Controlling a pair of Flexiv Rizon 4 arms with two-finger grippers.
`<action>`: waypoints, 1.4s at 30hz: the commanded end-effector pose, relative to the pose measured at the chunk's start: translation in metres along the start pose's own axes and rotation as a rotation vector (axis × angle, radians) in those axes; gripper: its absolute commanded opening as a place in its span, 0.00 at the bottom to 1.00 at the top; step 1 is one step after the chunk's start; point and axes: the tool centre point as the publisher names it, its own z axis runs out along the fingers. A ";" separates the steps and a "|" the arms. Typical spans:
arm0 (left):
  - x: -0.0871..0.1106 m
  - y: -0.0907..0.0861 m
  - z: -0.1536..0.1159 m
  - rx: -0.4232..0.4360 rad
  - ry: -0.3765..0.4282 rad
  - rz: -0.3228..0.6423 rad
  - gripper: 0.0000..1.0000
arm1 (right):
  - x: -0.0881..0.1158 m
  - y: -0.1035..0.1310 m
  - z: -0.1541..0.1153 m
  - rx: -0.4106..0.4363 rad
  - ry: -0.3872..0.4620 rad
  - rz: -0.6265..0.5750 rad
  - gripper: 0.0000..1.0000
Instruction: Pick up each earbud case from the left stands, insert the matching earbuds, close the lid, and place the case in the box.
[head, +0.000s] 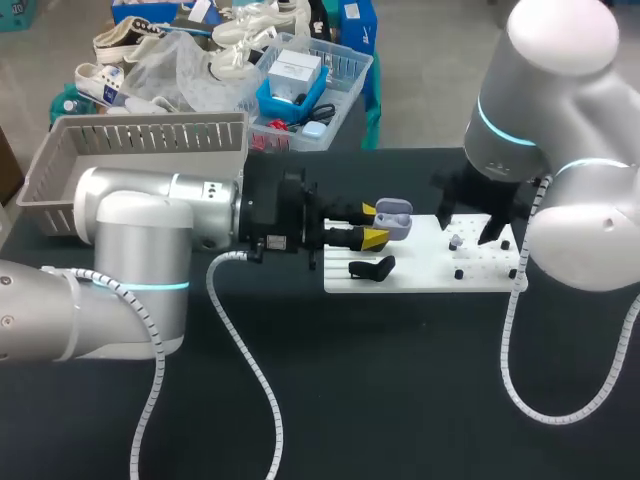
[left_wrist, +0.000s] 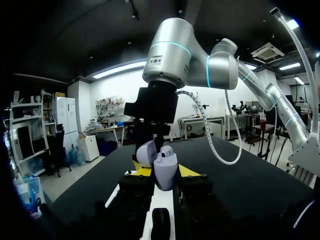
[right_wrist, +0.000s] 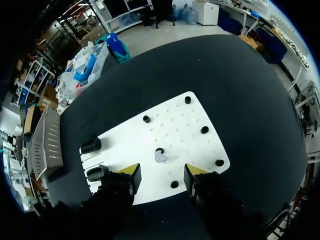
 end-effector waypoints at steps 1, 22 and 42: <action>0.000 -0.001 0.001 -0.007 0.001 0.001 0.00 | -0.001 0.002 0.010 0.002 -0.004 0.005 0.49; 0.000 -0.001 0.001 -0.007 0.001 0.001 0.00 | 0.002 -0.002 0.031 0.001 0.009 0.030 0.42; 0.000 -0.001 0.001 -0.007 0.001 0.001 0.00 | 0.000 0.001 0.035 -0.005 0.004 0.012 0.29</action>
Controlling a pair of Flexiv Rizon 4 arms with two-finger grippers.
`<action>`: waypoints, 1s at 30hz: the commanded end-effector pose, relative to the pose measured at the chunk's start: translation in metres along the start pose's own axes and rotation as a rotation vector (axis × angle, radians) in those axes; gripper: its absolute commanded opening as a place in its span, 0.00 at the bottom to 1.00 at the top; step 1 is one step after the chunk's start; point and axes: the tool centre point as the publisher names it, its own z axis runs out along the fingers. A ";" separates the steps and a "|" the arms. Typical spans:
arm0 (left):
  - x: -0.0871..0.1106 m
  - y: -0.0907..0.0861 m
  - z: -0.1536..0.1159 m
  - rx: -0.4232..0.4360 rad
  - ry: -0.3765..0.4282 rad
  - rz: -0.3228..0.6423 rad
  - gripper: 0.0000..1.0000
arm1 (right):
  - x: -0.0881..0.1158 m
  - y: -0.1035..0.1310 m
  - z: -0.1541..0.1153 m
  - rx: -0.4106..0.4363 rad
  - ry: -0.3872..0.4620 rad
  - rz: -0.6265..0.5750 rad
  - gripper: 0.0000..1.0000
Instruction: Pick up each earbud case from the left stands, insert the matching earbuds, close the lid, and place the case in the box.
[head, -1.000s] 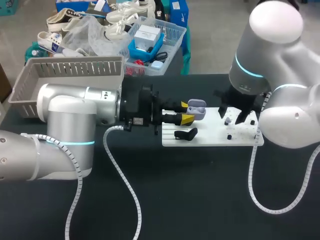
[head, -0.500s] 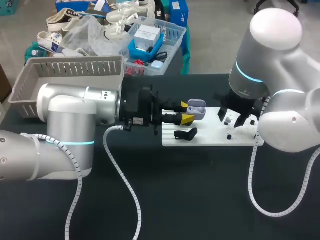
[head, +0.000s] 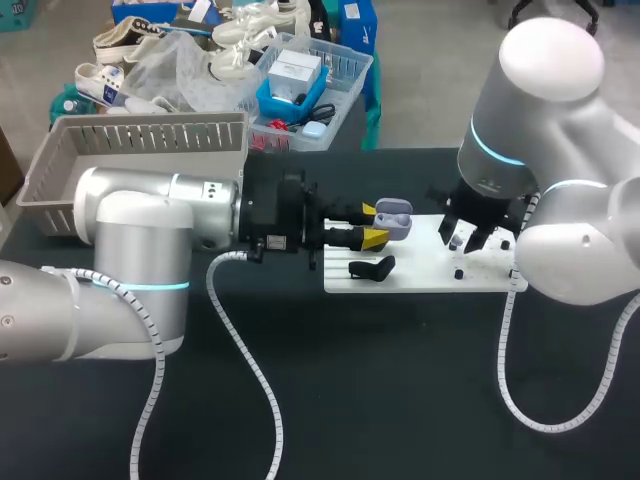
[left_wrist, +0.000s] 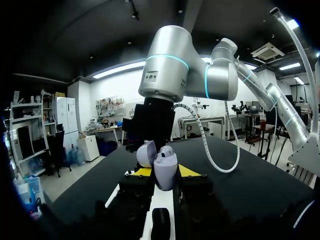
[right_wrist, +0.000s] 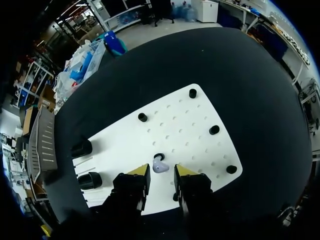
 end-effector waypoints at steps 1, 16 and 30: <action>0.000 -0.001 0.001 -0.007 0.001 0.001 0.00 | 0.000 0.001 0.003 0.001 -0.004 -0.001 0.29; 0.000 -0.001 0.001 -0.007 0.001 0.001 0.00 | -0.003 0.003 0.006 0.008 -0.004 -0.002 0.23; 0.000 -0.001 0.001 -0.007 0.001 0.001 0.00 | -0.004 0.002 0.007 0.009 -0.002 -0.003 0.06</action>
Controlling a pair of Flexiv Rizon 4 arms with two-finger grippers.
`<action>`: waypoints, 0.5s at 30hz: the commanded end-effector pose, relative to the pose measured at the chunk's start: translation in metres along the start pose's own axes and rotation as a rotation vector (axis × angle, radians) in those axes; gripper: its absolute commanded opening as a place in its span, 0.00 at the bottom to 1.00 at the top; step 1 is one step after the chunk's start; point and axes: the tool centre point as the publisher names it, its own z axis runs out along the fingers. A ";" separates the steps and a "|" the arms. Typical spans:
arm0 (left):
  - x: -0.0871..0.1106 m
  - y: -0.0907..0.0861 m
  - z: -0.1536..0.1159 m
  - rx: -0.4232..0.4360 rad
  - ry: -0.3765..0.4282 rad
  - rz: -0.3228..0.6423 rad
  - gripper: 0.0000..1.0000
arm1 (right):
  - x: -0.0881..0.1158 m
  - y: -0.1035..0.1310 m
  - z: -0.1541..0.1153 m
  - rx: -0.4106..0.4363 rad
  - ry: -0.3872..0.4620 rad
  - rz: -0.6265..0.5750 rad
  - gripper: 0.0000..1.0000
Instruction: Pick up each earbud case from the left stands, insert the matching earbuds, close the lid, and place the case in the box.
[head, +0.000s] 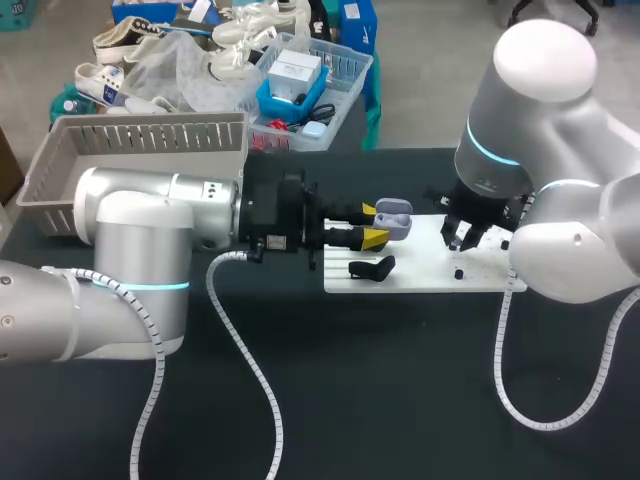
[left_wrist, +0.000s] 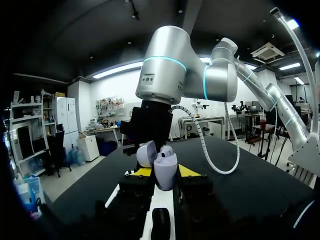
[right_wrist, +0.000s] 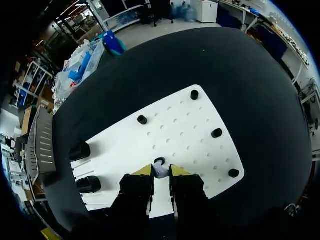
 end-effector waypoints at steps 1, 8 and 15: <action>0.000 -0.001 0.001 -0.007 0.001 0.001 0.00 | -0.001 0.000 0.001 0.000 0.000 -0.001 0.05; 0.000 -0.001 0.001 -0.007 0.001 0.001 0.00 | 0.000 0.000 -0.001 -0.004 -0.002 -0.007 0.00; 0.000 -0.001 0.001 -0.007 0.001 0.001 0.00 | 0.001 -0.004 -0.016 -0.028 -0.008 -0.001 0.00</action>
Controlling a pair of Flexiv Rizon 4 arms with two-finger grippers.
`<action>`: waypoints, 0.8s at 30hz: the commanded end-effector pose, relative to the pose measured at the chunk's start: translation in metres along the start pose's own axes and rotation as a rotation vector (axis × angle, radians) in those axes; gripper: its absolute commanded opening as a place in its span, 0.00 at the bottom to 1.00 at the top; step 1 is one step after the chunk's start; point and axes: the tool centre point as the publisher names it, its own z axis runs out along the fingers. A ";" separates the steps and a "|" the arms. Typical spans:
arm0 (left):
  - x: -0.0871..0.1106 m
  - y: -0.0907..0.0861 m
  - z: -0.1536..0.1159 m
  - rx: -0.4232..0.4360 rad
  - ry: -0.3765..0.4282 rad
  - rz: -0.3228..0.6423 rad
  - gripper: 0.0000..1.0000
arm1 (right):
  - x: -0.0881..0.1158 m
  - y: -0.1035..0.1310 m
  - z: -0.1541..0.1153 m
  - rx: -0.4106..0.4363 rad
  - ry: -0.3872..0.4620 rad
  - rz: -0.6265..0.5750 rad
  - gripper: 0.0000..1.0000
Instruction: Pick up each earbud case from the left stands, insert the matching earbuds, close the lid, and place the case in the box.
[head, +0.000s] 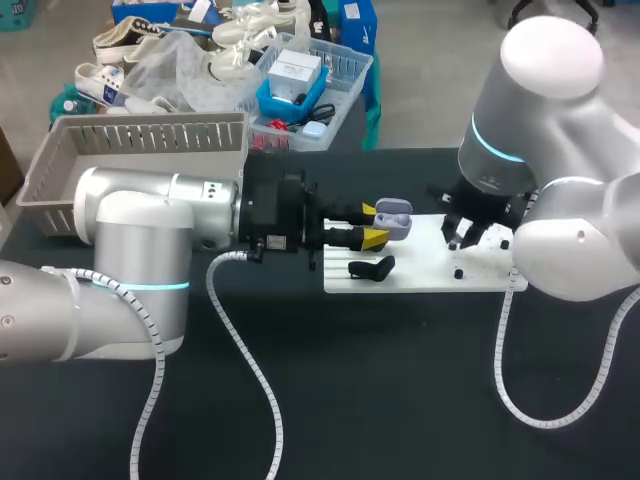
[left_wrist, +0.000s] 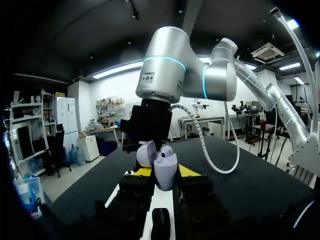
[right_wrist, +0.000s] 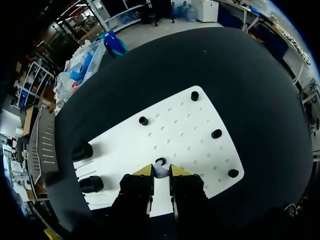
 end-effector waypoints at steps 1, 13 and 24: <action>0.000 -0.001 0.000 -0.007 0.001 0.001 0.00 | 0.003 -0.005 -0.014 -0.013 -0.015 -0.001 0.00; 0.000 -0.001 0.000 -0.007 0.001 0.001 0.00 | 0.000 -0.014 -0.050 -0.033 -0.101 0.013 0.00; 0.000 -0.001 0.000 -0.007 0.001 0.001 0.00 | -0.001 -0.008 -0.115 -0.053 -0.234 -0.040 0.00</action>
